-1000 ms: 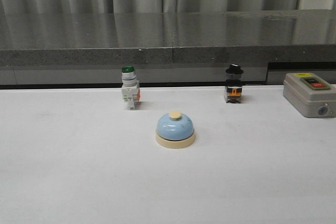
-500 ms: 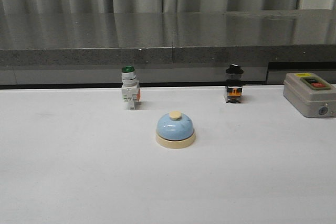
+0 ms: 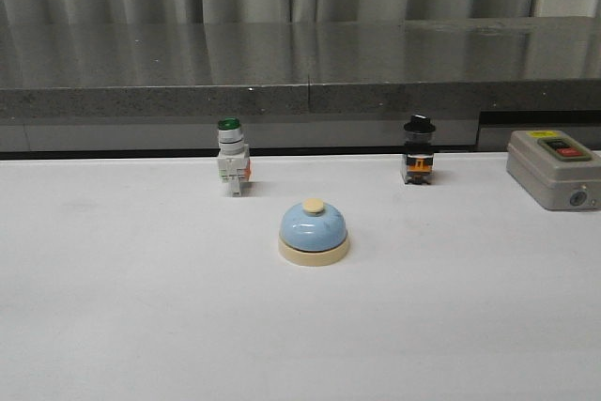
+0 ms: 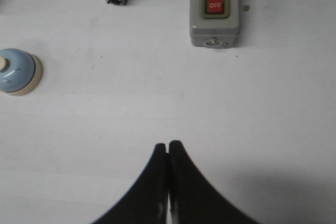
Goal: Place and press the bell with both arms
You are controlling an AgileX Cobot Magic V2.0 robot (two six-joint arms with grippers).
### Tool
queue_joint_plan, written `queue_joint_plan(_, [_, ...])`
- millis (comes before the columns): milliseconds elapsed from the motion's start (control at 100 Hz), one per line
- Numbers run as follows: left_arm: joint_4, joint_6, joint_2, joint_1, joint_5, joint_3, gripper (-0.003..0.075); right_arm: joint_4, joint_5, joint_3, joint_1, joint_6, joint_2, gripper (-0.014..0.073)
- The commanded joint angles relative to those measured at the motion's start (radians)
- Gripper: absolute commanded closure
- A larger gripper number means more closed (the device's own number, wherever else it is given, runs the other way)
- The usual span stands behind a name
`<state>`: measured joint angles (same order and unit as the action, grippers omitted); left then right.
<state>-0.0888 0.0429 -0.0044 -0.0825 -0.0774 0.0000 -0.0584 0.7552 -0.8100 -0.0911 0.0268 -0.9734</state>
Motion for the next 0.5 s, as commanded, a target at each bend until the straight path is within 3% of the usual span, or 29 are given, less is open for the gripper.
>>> queue_joint_plan(0, [0.001,0.008,-0.029,0.0,0.091,0.042,0.074,-0.007,-0.082,-0.035,-0.033,-0.002,-0.033,0.0654])
queue_joint_plan(220, [0.001,0.008,-0.029,0.0,0.091,0.042,0.074,-0.011,-0.187,-0.058,-0.163,-0.002,-0.194,0.0654])
queue_joint_plan(490, [0.001,0.008,-0.029,0.0,0.091,0.042,0.074,-0.015,-0.212,-0.233,-0.307,-0.002,-0.458,0.0654])
